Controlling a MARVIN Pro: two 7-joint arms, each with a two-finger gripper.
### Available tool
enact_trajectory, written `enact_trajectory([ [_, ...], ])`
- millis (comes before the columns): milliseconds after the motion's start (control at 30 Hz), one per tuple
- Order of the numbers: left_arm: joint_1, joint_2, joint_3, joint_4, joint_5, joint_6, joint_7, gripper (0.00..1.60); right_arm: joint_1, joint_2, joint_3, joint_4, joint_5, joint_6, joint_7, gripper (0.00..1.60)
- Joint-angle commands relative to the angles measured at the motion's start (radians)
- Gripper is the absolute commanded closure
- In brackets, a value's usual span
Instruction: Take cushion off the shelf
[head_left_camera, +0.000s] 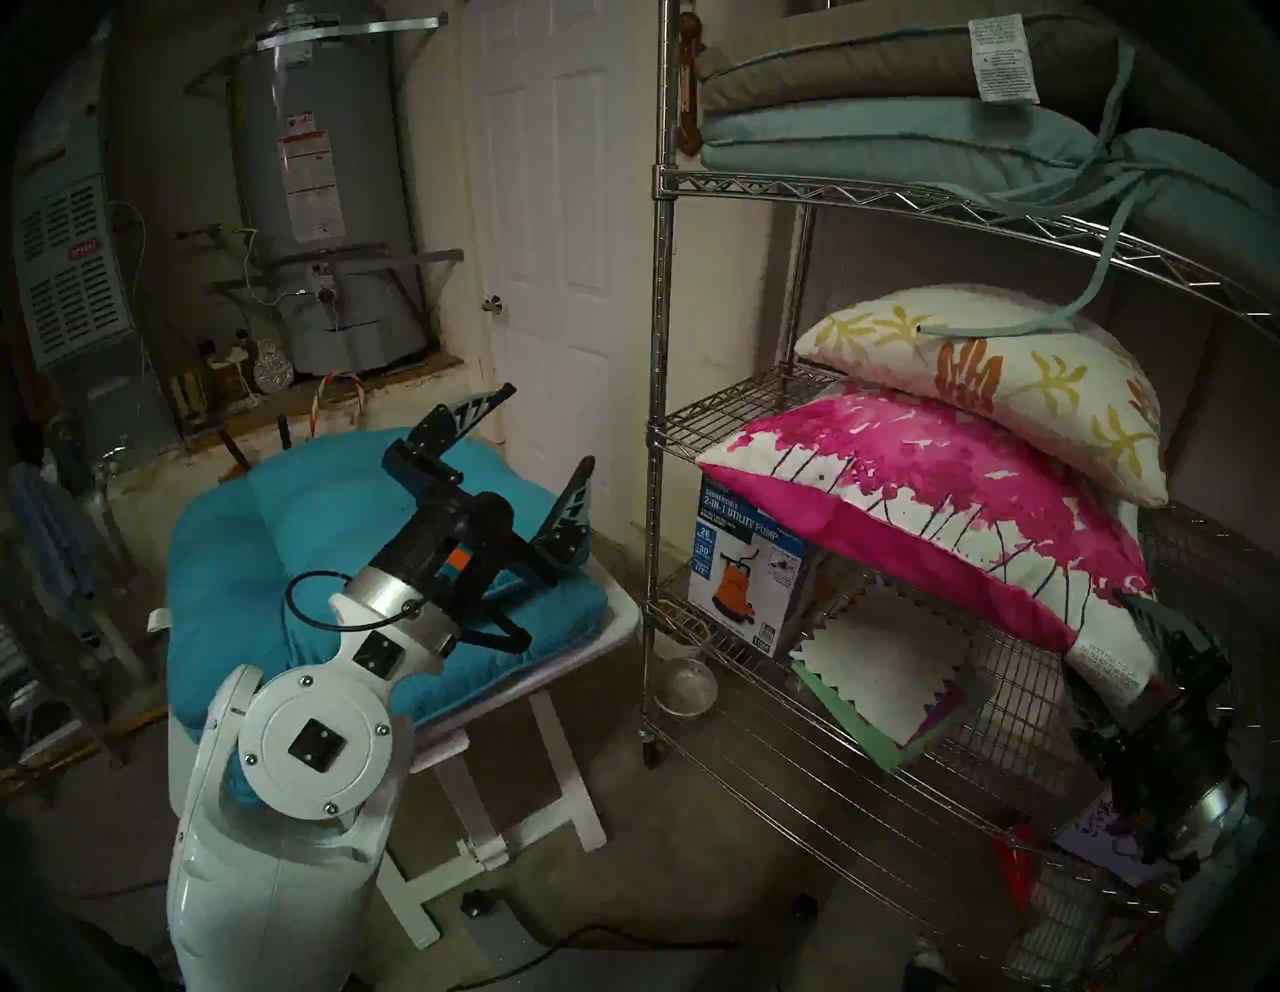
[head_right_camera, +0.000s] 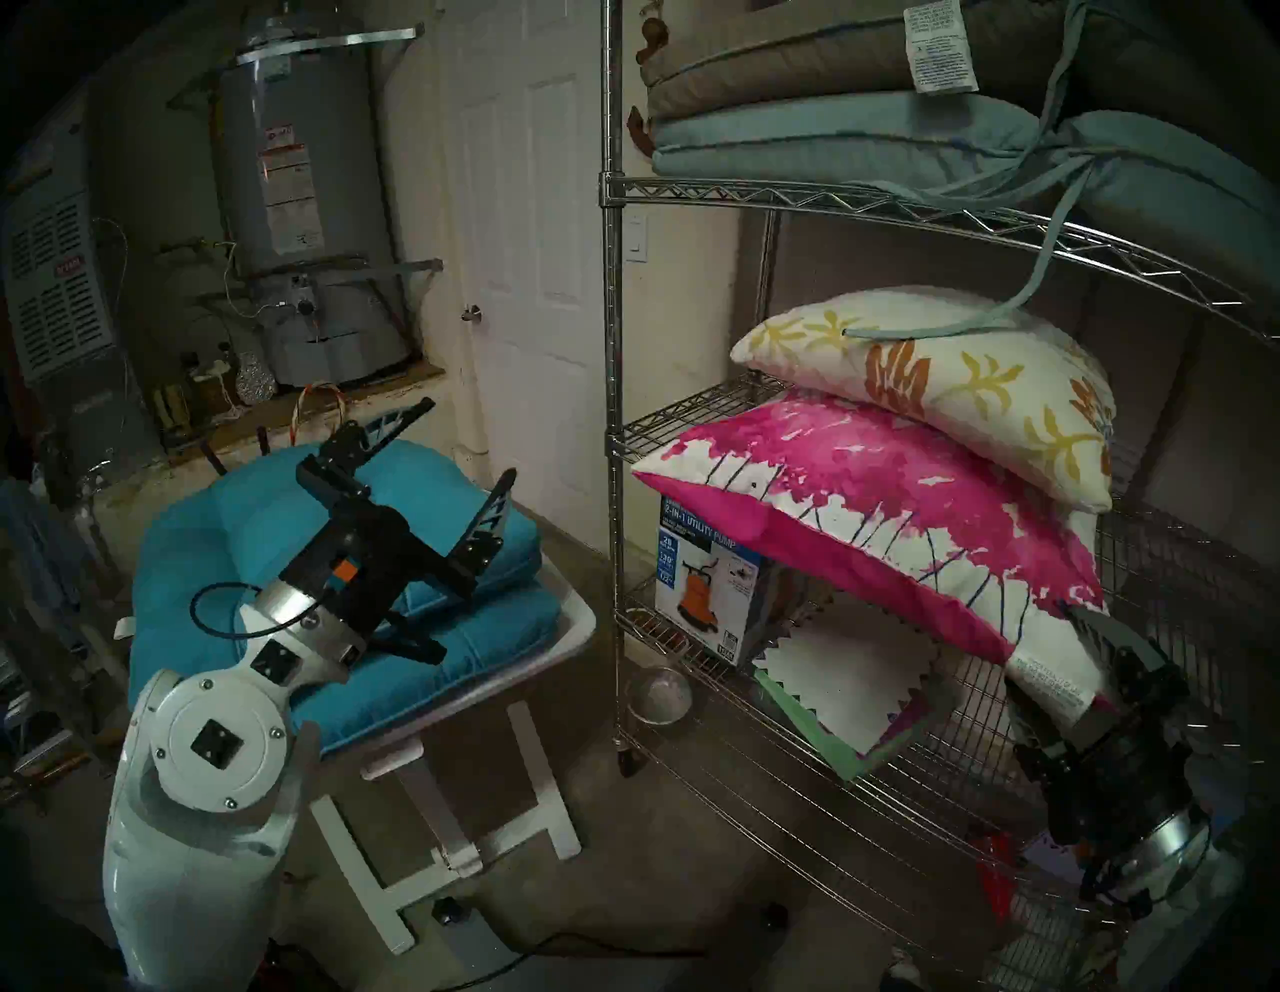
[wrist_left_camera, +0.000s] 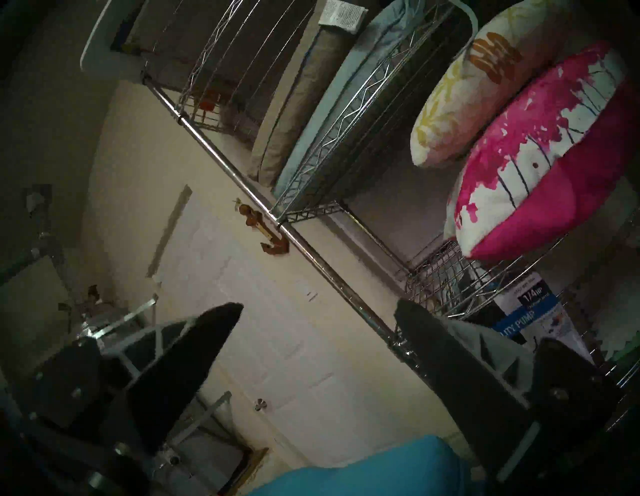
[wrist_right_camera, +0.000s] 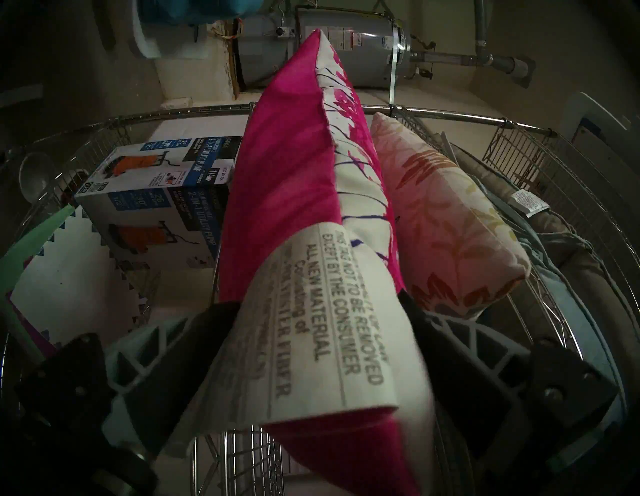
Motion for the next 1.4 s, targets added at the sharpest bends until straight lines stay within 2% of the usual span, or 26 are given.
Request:
enact_trajectory([
  [0, -0.098, -0.065, 0.040, -0.005, 0.019, 0.062, 0.007, 0.00, 0.003, 0.000, 0.001, -0.011, -0.001, 0.002, -0.001, 0.00],
  [167, -0.172, -0.067, 0.062, 0.026, 0.030, 0.118, -0.005, 0.00, 0.004, -0.002, 0.001, -0.011, -0.002, 0.002, 0.001, 0.00],
  [367, -0.184, -0.059, 0.070, 0.029, 0.046, 0.138, -0.009, 0.00, 0.006, -0.004, 0.001, -0.012, -0.002, 0.001, 0.003, 0.00],
  [600, -0.248, -0.002, 0.133, 0.070, 0.175, 0.107, -0.003, 0.00, 0.007, -0.005, 0.001, -0.012, -0.003, -0.001, 0.005, 0.00],
  [733, -0.298, 0.008, 0.164, 0.113, 0.224, 0.088, -0.005, 0.00, 0.008, -0.006, 0.001, -0.011, -0.003, -0.001, 0.005, 0.00],
  [1033, -0.387, 0.006, 0.214, 0.186, 0.294, 0.044, -0.017, 0.00, 0.010, -0.008, 0.002, -0.011, -0.003, -0.003, 0.007, 0.00],
  [1100, -0.412, 0.022, 0.230, 0.201, 0.314, 0.036, -0.017, 0.00, 0.011, -0.008, 0.002, -0.011, -0.003, -0.004, 0.008, 0.00],
  [1367, -0.479, -0.012, 0.286, 0.239, 0.342, 0.042, -0.039, 0.00, 0.013, -0.010, 0.002, -0.011, -0.004, -0.005, 0.009, 0.00],
])
